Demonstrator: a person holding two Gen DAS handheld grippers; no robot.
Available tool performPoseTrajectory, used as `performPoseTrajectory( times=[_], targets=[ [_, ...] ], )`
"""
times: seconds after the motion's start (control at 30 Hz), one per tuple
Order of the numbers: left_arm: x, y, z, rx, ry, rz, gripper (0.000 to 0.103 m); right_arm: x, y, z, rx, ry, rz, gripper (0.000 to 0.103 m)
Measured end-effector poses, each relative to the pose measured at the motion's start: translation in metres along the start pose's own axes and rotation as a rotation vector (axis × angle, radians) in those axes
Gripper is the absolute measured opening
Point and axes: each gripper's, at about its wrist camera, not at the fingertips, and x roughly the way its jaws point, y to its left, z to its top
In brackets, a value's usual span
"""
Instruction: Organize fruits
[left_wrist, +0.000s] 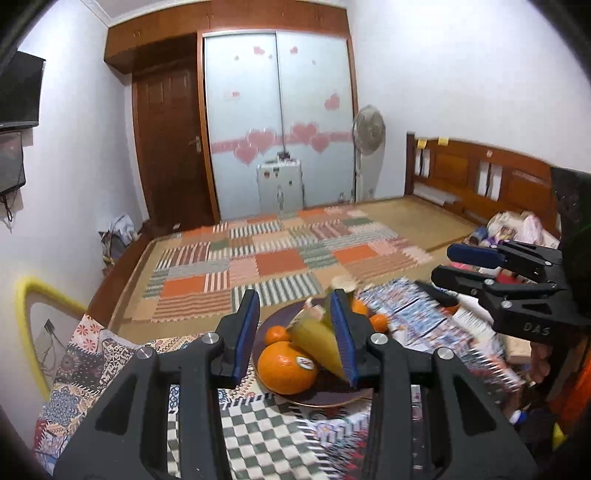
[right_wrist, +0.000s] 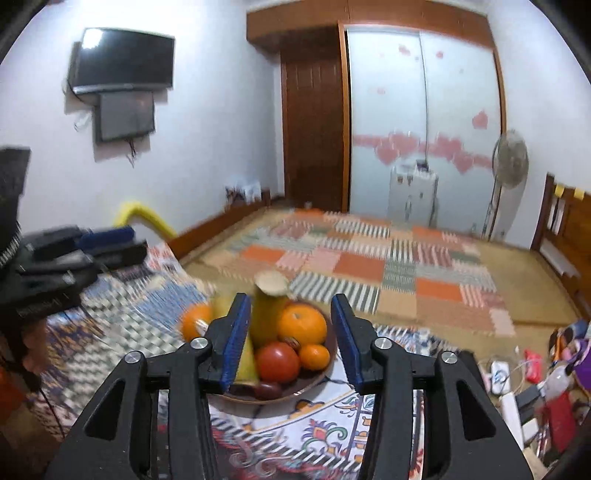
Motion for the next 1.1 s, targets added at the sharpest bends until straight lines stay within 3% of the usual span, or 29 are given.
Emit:
performPoseTrajectory(
  times=[0.13, 0.27, 0.43, 0.53, 0.6, 0.9, 1.0, 1.1],
  targets=[
    [-0.048, -0.015, 0.007, -0.011, -0.088, -0.003, 0.04, -0.046, 0.023, 0.013, -0.008, -0.087, -0.011, 0.044],
    [-0.099, -0.029, 0.008, -0.017, -0.174, 0.015, 0.05, -0.089, 0.041, 0.018, -0.001, -0.165, -0.022, 0.045],
    [-0.149, -0.043, 0.002, -0.021, -0.244, 0.029, 0.058, -0.122, 0.058, 0.014, 0.035, -0.222, -0.029, 0.056],
    [-0.175, -0.046, -0.005, -0.033, -0.286, 0.043, 0.064, -0.134, 0.066, 0.009, 0.051, -0.239, -0.042, 0.067],
    [-0.191, -0.049, -0.011, -0.04, -0.312, 0.053, 0.072, -0.139, 0.07, 0.006, 0.053, -0.248, -0.057, 0.069],
    [-0.217, -0.05, -0.025, -0.076, -0.333, 0.072, 0.102, -0.159, 0.079, 0.001, 0.044, -0.289, -0.106, 0.09],
    [-0.22, -0.048, -0.028, -0.09, -0.324, 0.07, 0.103, -0.162, 0.079, -0.003, 0.045, -0.298, -0.128, 0.1],
    [-0.22, -0.048, -0.03, -0.088, -0.314, 0.08, 0.103, -0.164, 0.078, -0.006, 0.058, -0.298, -0.132, 0.103]
  ],
)
